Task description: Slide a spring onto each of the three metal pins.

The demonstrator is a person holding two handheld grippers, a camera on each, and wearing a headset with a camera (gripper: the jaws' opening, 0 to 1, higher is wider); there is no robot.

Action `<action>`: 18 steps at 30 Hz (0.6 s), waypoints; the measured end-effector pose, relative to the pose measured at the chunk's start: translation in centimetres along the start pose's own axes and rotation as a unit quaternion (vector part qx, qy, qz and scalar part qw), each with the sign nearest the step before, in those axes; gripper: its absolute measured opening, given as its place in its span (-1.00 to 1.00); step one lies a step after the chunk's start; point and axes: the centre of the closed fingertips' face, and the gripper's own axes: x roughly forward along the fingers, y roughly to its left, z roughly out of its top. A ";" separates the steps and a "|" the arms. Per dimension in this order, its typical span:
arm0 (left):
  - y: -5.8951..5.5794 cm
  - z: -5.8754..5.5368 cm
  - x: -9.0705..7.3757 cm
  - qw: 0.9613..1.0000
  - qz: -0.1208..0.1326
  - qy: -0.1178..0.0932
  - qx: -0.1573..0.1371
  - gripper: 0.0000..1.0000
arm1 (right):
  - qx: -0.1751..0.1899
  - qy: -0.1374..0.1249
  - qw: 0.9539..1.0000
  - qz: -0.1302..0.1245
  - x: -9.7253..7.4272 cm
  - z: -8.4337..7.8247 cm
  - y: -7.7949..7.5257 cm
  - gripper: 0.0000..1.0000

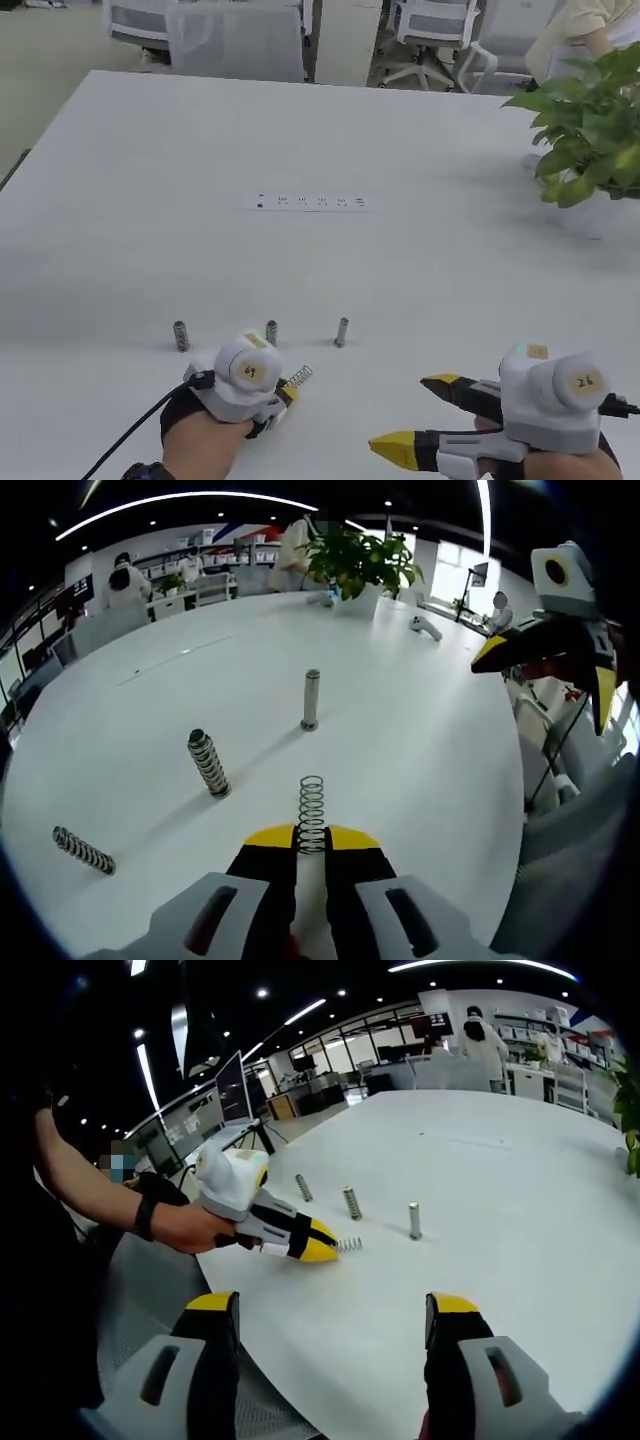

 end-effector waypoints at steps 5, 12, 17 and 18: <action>0.6 -0.4 -0.9 1.000 0.004 -0.002 -0.002 -0.96 | 0.001 0.001 1.000 0.006 0.5 0.0 0.3 0.47; 1.5 -0.8 -2.3 1.000 0.011 -0.007 -0.006 -0.96 | 0.003 0.000 1.000 0.014 1.1 0.2 0.8 0.44; 2.0 -1.1 -3.2 1.000 0.015 -0.010 -0.007 -0.96 | 0.003 -0.002 1.000 0.020 1.4 0.4 1.1 0.42; 2.1 -1.2 -3.4 1.000 0.016 -0.011 -0.006 -0.96 | 0.003 -0.002 1.000 0.021 1.5 0.4 1.2 0.42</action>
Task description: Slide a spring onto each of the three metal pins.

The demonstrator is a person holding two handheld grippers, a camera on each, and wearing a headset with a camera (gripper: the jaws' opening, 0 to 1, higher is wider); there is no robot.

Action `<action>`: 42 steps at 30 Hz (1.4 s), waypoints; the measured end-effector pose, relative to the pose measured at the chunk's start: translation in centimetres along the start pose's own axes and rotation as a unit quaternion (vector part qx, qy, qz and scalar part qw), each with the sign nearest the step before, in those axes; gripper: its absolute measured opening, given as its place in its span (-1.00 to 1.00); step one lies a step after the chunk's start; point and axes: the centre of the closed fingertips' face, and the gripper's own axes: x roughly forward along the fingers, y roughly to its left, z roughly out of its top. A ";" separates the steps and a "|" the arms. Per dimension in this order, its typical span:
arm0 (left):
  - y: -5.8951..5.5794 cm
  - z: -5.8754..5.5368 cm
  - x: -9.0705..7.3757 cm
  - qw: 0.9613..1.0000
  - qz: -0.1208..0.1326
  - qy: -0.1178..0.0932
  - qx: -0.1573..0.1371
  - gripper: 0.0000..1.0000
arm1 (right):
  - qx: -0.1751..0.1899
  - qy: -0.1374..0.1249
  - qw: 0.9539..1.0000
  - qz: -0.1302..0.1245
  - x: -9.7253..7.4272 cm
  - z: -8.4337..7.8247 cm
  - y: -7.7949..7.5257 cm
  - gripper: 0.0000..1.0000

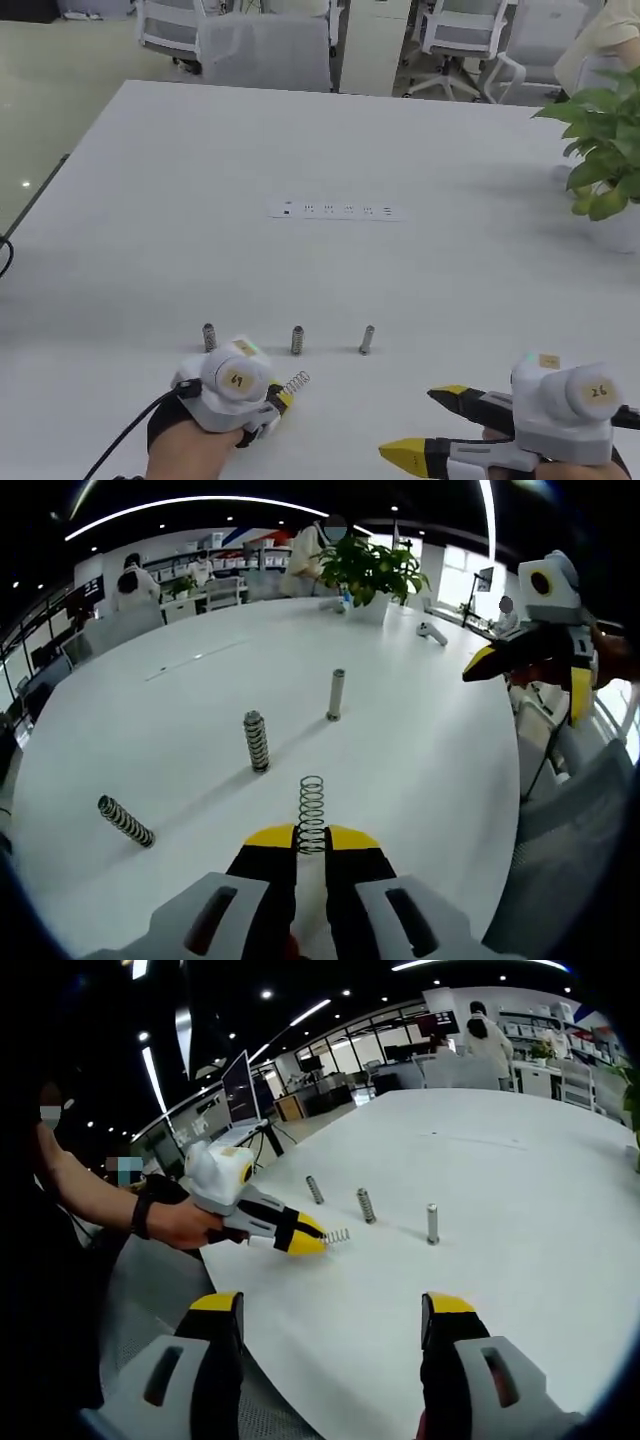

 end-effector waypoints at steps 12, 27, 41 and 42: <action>1.5 -0.6 -2.4 1.000 0.014 -0.007 -0.001 -0.96 | 0.001 0.000 1.000 0.016 1.2 0.3 0.7 0.38; 2.5 -0.9 -5.1 1.000 0.025 -0.018 0.000 -0.96 | 0.000 0.003 0.999 0.043 3.1 0.9 1.5 0.32; 2.2 -0.2 -7.0 0.999 0.026 -0.037 -0.004 -0.96 | -0.020 0.018 0.997 0.073 5.6 1.7 2.9 0.23; 2.1 -0.1 -7.1 0.999 0.025 -0.039 -0.002 -0.96 | -0.021 0.020 0.997 0.075 5.8 1.7 3.1 0.22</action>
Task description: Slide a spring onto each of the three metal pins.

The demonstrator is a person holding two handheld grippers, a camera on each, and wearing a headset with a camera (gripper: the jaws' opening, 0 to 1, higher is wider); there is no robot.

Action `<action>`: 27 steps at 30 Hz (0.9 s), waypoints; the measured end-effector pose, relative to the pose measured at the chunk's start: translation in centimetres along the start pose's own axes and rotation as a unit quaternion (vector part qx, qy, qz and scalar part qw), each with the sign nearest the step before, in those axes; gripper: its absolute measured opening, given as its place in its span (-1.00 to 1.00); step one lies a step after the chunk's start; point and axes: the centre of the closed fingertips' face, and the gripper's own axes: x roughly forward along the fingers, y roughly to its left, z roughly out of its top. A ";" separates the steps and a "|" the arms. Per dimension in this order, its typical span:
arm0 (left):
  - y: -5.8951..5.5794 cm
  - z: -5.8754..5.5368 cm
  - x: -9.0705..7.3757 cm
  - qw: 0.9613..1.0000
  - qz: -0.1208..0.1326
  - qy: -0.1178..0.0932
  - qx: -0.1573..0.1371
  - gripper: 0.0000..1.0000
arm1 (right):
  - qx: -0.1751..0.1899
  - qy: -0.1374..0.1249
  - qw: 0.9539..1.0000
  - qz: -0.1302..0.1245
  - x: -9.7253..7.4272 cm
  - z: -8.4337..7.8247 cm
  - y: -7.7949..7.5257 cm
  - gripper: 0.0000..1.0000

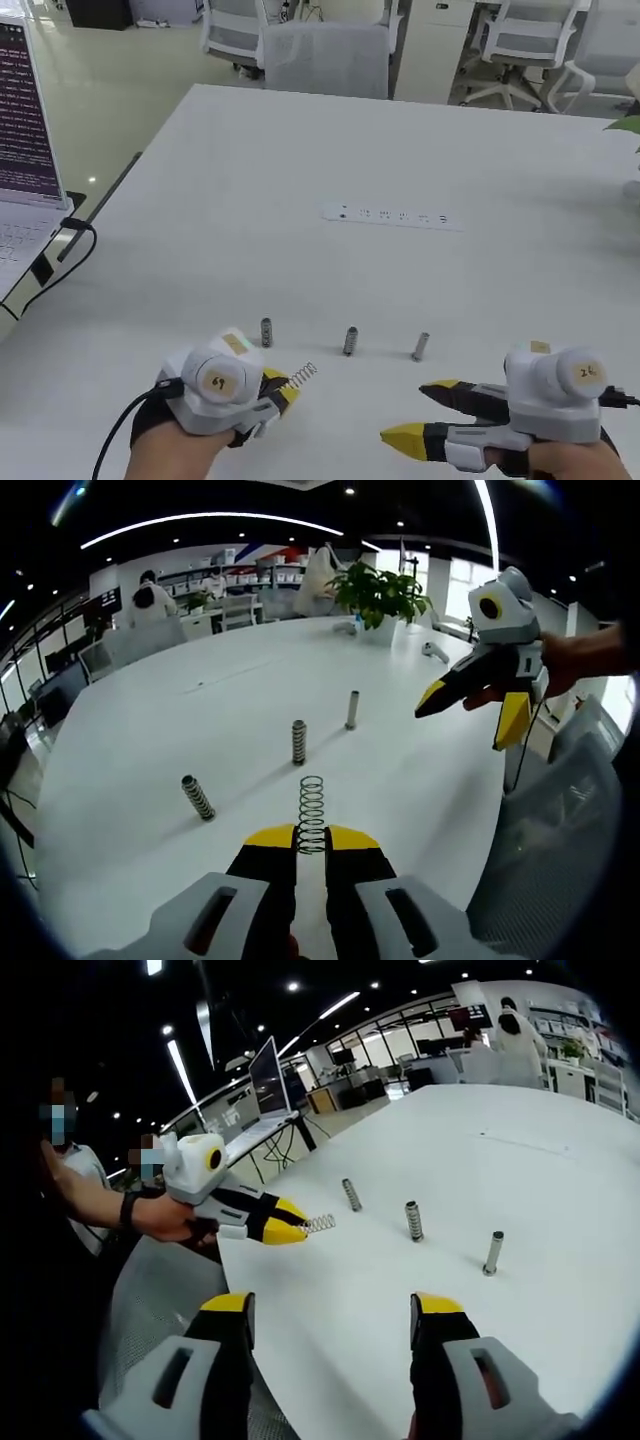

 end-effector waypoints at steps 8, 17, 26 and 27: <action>-0.8 0.7 -0.4 1.000 -0.009 -0.011 0.002 -0.96 | -0.007 0.001 1.000 0.014 1.3 0.9 0.5 0.15; -1.7 2.0 -0.7 0.999 -0.021 -0.024 0.010 -0.96 | -0.017 0.001 1.000 0.026 2.8 2.7 0.8 0.02; -2.7 2.8 -0.9 0.999 -0.031 -0.035 0.014 -0.96 | -0.018 0.002 0.999 0.037 4.3 3.9 0.9 -0.16; -2.8 2.8 -0.9 0.999 -0.032 -0.035 0.014 -0.96 | -0.018 0.001 0.999 0.037 4.3 3.9 0.9 -0.18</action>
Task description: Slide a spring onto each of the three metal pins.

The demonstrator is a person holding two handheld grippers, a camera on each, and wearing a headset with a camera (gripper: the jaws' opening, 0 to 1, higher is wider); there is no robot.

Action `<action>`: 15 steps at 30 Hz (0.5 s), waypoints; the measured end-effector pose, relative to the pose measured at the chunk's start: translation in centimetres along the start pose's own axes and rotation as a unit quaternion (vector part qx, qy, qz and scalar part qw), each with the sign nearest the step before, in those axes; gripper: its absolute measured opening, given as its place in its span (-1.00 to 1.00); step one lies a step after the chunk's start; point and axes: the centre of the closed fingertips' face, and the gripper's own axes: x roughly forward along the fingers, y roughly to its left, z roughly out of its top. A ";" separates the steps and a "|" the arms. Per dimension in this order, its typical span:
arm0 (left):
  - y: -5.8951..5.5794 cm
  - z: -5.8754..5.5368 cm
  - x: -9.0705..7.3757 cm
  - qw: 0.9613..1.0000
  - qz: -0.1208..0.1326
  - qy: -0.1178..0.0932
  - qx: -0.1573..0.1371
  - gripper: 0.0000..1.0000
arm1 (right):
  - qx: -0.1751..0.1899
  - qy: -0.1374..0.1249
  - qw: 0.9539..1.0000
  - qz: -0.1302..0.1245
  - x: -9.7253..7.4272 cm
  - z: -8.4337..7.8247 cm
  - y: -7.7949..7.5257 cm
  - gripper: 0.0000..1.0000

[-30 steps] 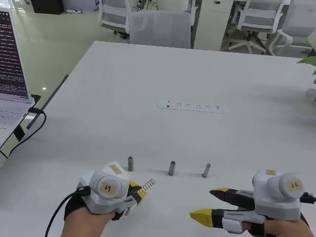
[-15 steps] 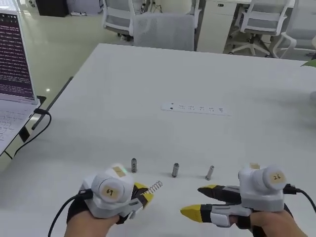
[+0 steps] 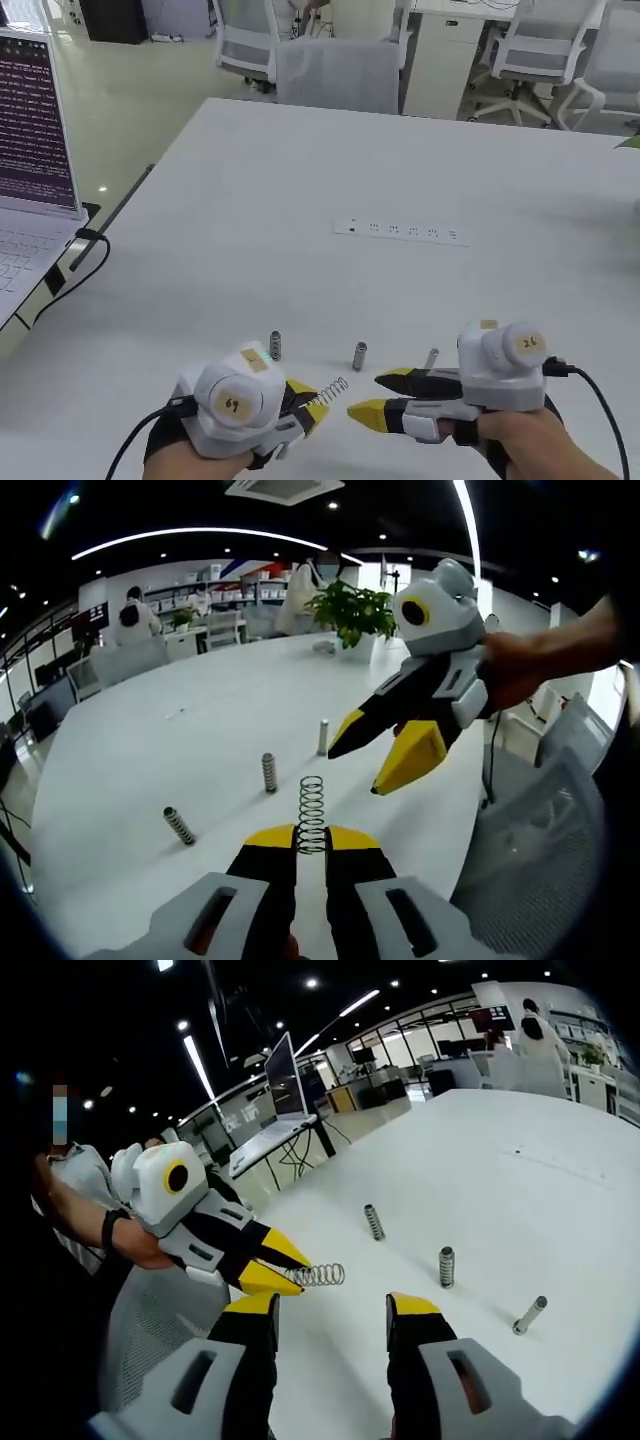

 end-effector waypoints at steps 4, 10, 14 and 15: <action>-0.4 0.2 0.1 1.000 -0.005 -0.003 0.003 -0.96 | 0.003 0.000 1.000 0.007 0.3 0.2 0.0 -0.24; -0.8 0.7 0.0 1.000 -0.010 -0.008 0.007 -0.96 | 0.011 0.001 1.000 0.023 0.6 0.5 0.2 -0.32; -0.9 0.9 0.0 1.000 -0.013 -0.010 0.010 -0.96 | 0.019 0.005 0.999 0.034 0.9 0.5 0.4 -0.36; -0.9 0.9 0.0 1.000 -0.013 -0.010 0.011 -0.96 | 0.019 0.004 0.999 0.035 0.9 0.5 0.4 -0.36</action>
